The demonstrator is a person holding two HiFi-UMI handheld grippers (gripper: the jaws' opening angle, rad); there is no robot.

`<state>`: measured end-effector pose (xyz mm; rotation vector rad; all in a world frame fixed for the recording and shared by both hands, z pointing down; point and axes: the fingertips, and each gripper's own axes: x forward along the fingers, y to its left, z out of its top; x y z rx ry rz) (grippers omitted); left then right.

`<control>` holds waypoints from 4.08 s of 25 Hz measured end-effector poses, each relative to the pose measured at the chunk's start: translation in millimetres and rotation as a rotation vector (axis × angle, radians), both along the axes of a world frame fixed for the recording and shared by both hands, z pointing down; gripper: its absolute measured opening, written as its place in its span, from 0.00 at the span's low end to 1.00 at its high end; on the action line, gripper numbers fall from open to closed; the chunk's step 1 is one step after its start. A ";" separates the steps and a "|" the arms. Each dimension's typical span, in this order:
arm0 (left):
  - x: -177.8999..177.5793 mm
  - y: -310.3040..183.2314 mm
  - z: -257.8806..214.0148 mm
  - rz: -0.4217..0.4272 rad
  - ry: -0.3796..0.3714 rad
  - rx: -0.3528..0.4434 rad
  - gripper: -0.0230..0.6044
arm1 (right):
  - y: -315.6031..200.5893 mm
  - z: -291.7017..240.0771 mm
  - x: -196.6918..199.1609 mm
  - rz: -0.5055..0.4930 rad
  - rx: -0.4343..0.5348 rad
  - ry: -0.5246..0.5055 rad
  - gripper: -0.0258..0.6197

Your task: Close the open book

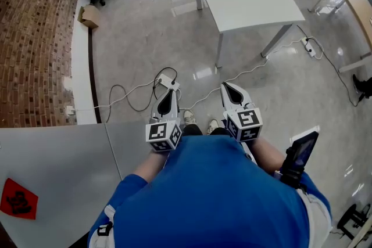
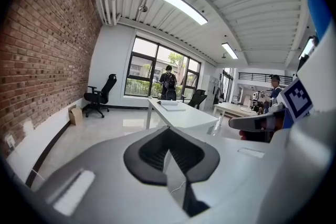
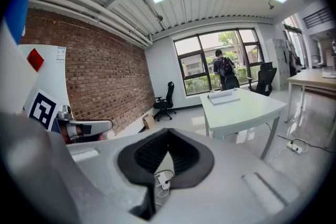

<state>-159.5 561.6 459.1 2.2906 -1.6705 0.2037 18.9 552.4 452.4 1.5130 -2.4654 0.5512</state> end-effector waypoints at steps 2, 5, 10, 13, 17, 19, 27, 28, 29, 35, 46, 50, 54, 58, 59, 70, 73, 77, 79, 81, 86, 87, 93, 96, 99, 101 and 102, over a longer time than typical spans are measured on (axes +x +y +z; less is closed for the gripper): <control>1.1 -12.9 -0.6 -0.001 -0.003 0.002 0.05 | -11.1 0.4 2.5 0.004 -0.002 0.000 0.04; -0.6 -31.4 -0.2 -0.004 0.004 0.003 0.05 | -28.2 0.7 0.7 0.007 0.000 -0.005 0.04; -4.8 -72.8 3.2 0.015 0.015 0.014 0.05 | -67.0 -1.2 -6.1 0.016 0.020 -0.007 0.04; -10.6 -105.2 0.0 0.032 0.027 0.016 0.05 | -95.9 4.5 -11.3 0.027 0.014 0.011 0.04; -31.8 -153.2 -6.4 0.043 0.043 0.027 0.05 | -138.6 4.1 -31.9 0.038 0.019 0.029 0.04; -44.6 -175.4 -9.8 0.048 0.048 0.030 0.05 | -160.4 2.3 -44.2 0.048 0.020 0.034 0.04; -105.1 -246.3 -12.8 0.080 0.063 0.041 0.05 | -232.3 -11.9 -101.7 0.095 0.046 0.044 0.04; -110.3 -253.0 -12.4 0.080 0.066 0.039 0.05 | -238.3 -12.3 -106.4 0.097 0.044 0.047 0.04; -115.2 -258.6 -12.1 0.078 0.069 0.035 0.05 | -243.5 -12.5 -110.5 0.097 0.041 0.050 0.04; -134.9 -290.2 -10.1 0.073 0.075 0.027 0.05 | -276.5 -15.1 -126.5 0.101 0.043 0.062 0.04; -165.4 -389.9 -6.8 0.026 0.052 0.028 0.05 | -380.6 -3.9 -154.3 0.075 0.048 0.031 0.04; -165.7 -460.9 -16.6 0.019 0.030 0.038 0.05 | -448.1 -8.8 -152.3 0.083 0.063 0.004 0.04; -153.0 -527.7 -26.3 0.014 0.012 0.050 0.05 | -509.8 -18.3 -137.4 0.082 0.084 -0.018 0.04; -132.7 -580.4 -30.3 0.042 -0.005 0.059 0.05 | -553.1 -7.1 -116.7 0.111 0.066 -0.031 0.04; -128.5 -592.1 -32.5 0.050 -0.008 0.063 0.05 | -563.1 -6.3 -112.8 0.119 0.064 -0.033 0.04; -49.5 -686.1 -35.4 0.231 -0.028 0.033 0.05 | -616.9 -8.3 -49.9 0.284 0.049 -0.054 0.04; -26.6 -708.7 -31.7 0.301 -0.028 0.024 0.05 | -624.8 -4.1 -32.8 0.348 0.038 -0.048 0.04; -1.4 -739.2 -19.8 0.395 -0.017 0.006 0.05 | -639.4 6.2 -15.5 0.437 0.020 -0.030 0.04; 8.1 -753.5 -11.0 0.449 -0.012 -0.009 0.05 | -645.6 12.5 -10.3 0.490 0.006 -0.022 0.04; 19.3 -770.0 -6.8 0.514 -0.001 -0.017 0.05 | -653.2 15.3 -4.7 0.550 -0.007 -0.008 0.04; 33.8 -818.1 -8.8 0.655 0.028 -0.031 0.05 | -679.4 11.1 -4.9 0.681 -0.041 0.028 0.04; 33.7 -829.3 -9.8 0.678 0.030 -0.034 0.05 | -687.1 8.7 -7.7 0.702 -0.043 0.034 0.04; 44.9 -881.5 -11.9 0.832 0.061 -0.052 0.05 | -719.7 -4.3 -13.4 0.868 -0.060 0.080 0.04; 50.2 -899.6 -10.8 0.879 0.070 -0.058 0.05 | -726.5 -7.4 -14.9 0.929 -0.063 0.094 0.04; 58.5 -914.5 -4.6 0.902 0.075 -0.069 0.05 | -728.5 -3.9 -12.7 0.976 -0.076 0.101 0.04; 63.1 -920.8 -1.5 0.924 0.068 -0.076 0.05 | -726.2 -0.9 -13.8 1.009 -0.086 0.099 0.04; 66.4 -922.1 -1.2 0.939 0.064 -0.078 0.05 | -723.9 -0.5 -13.8 1.028 -0.088 0.098 0.04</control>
